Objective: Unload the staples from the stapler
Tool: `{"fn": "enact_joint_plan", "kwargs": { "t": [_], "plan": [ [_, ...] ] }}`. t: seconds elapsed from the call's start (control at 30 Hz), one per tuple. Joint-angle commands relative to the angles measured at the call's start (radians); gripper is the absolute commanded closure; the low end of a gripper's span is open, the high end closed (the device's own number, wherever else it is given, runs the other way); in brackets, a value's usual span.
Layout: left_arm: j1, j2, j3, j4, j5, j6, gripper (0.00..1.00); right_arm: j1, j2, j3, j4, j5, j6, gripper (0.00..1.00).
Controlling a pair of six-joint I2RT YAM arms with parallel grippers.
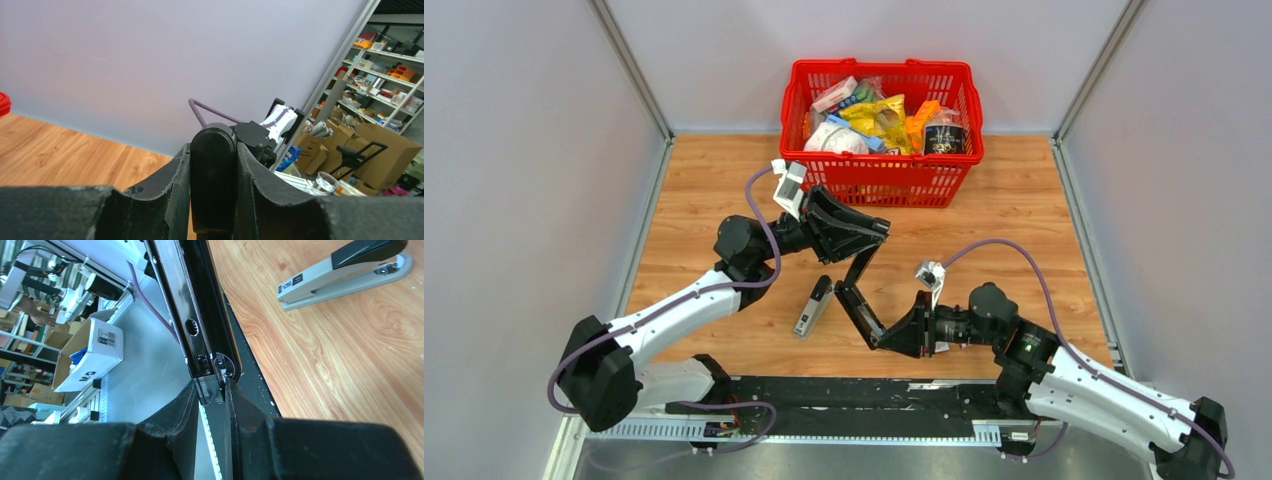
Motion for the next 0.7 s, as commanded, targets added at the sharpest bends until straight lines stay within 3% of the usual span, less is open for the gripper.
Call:
{"fn": "enact_joint_plan", "kwargs": {
  "t": [0.0,0.23,0.67],
  "plan": [
    [0.022,-0.037,0.038,0.15,-0.054,0.093,1.0,0.022,-0.01,0.105,-0.222,0.019,-0.025,0.81],
    [0.022,-0.051,-0.006,0.088,-0.066,0.157,1.0,0.022,-0.006,0.209,-0.385,0.139,-0.08,0.77],
    [0.022,-0.063,-0.055,0.024,-0.051,0.208,1.0,0.021,-0.012,0.383,-0.588,0.311,-0.171,0.55]
  ]
}}
